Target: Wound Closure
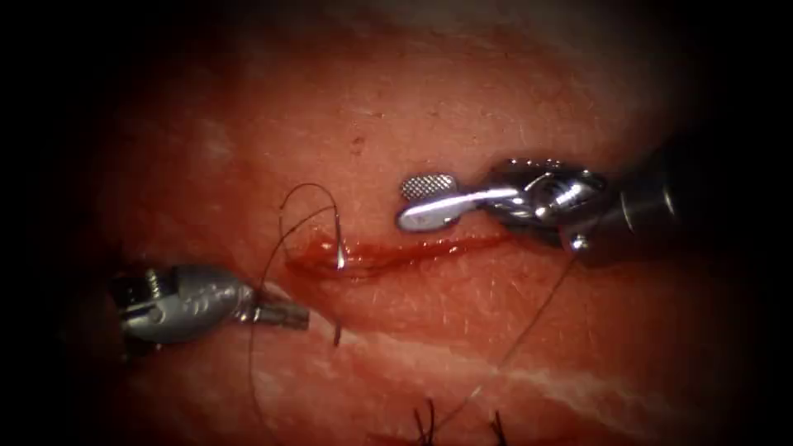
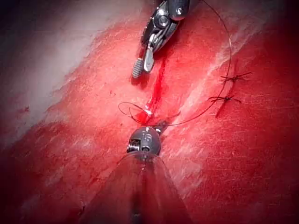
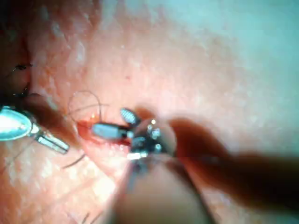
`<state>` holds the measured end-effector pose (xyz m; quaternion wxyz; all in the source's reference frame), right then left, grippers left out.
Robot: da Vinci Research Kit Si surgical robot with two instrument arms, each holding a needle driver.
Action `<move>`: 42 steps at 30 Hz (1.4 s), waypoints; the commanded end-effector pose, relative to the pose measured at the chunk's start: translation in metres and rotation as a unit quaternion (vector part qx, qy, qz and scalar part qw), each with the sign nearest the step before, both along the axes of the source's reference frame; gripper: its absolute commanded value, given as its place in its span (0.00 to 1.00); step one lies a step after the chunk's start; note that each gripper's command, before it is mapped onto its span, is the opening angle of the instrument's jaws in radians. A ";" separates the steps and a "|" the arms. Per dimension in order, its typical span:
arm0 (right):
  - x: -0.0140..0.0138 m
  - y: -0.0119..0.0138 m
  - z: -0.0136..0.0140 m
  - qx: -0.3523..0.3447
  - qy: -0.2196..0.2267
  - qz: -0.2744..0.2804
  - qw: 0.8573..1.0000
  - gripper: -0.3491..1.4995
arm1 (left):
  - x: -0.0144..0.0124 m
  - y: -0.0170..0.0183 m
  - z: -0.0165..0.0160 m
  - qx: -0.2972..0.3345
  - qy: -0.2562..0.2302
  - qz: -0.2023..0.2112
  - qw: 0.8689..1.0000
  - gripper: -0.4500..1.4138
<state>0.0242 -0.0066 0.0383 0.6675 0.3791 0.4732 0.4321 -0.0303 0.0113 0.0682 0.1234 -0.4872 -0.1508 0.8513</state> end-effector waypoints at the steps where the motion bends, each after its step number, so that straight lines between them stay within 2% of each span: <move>1: 0.0001 -0.0009 0.0007 -0.001 -0.002 0.000 1.000 0.62 | -0.0007 -0.0005 0.0006 -0.008 -0.009 0.001 1.000 0.00; 6: 0.0001 -0.0007 0.0013 -0.007 0.002 0.003 1.000 0.61 | -0.0010 -0.0011 0.0009 -0.042 -0.038 -0.012 0.998 0.03; 13: -0.0003 -0.0006 0.0019 -0.015 0.002 0.003 1.000 0.60 | -0.0020 -0.0020 0.0025 -0.048 -0.057 0.002 0.997 0.06; 19: -0.0004 -0.0012 0.0024 -0.021 0.002 0.001 1.000 0.58 | -0.0025 -0.0015 0.0039 -0.052 -0.063 -0.002 0.997 0.18; 28: -0.0004 -0.0015 0.0029 -0.026 0.002 0.001 1.000 0.58 | -0.0031 -0.0018 0.0036 -0.051 -0.066 -0.005 0.996 0.27; 38: -0.0002 -0.0019 0.0031 -0.028 0.001 0.001 1.000 0.57 | -0.0048 -0.0023 0.0044 -0.053 -0.073 -0.002 0.996 0.26; 40: -0.0002 -0.0020 0.0031 -0.029 0.001 0.001 1.000 0.57 | -0.0051 -0.0020 0.0045 -0.053 -0.075 -0.006 0.996 0.19; 42: -0.0002 -0.0020 0.0032 -0.029 0.001 0.001 1.000 0.57 | -0.0055 -0.0018 0.0046 -0.054 -0.079 -0.010 0.995 0.05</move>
